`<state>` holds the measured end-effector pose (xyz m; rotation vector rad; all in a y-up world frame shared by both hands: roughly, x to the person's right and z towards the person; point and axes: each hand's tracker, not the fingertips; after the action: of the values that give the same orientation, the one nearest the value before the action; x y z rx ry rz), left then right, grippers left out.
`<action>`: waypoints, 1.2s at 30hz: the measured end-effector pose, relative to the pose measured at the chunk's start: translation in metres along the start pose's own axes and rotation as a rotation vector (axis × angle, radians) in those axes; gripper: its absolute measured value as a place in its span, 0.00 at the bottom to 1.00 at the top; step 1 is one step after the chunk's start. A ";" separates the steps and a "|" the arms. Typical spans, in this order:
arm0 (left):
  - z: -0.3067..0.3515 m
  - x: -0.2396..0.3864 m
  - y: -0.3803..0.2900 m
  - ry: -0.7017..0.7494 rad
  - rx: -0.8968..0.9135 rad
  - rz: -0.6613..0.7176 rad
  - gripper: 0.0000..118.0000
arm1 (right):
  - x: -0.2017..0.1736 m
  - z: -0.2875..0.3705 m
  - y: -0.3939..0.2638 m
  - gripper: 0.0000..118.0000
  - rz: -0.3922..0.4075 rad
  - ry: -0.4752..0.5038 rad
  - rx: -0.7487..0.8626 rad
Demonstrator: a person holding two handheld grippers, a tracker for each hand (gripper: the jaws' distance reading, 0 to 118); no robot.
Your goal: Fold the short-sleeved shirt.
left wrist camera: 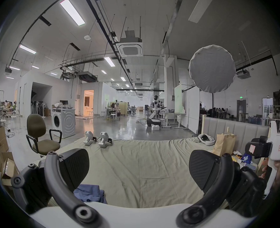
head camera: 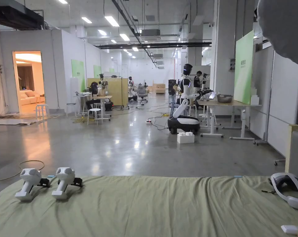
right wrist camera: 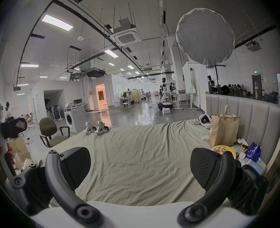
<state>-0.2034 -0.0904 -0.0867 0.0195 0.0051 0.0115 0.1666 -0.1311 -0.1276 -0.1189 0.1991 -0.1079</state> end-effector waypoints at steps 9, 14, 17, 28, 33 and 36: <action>-0.007 -0.016 0.010 -0.167 -0.046 0.277 1.00 | 0.001 -0.001 0.005 1.00 -0.044 0.033 0.000; -0.010 0.000 0.020 -0.015 -0.087 0.128 1.00 | 0.002 0.000 0.005 1.00 -0.056 0.056 -0.026; -0.010 0.010 0.018 -0.026 -0.088 0.098 1.00 | 0.001 0.003 0.007 1.00 -0.065 0.069 -0.028; -0.006 0.010 0.019 -0.247 -0.114 0.290 1.00 | -0.009 0.008 0.026 1.00 -0.264 0.121 -0.099; 0.007 0.013 0.041 -0.289 -0.158 0.384 1.00 | -0.014 0.005 0.023 1.00 -0.213 0.083 -0.120; 0.008 0.024 0.054 -0.249 -0.197 0.361 1.00 | -0.012 0.001 0.020 1.00 -0.235 0.096 -0.144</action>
<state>-0.1797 -0.0361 -0.0775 -0.1752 -0.2486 0.3707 0.1565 -0.1097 -0.1268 -0.2812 0.2886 -0.3336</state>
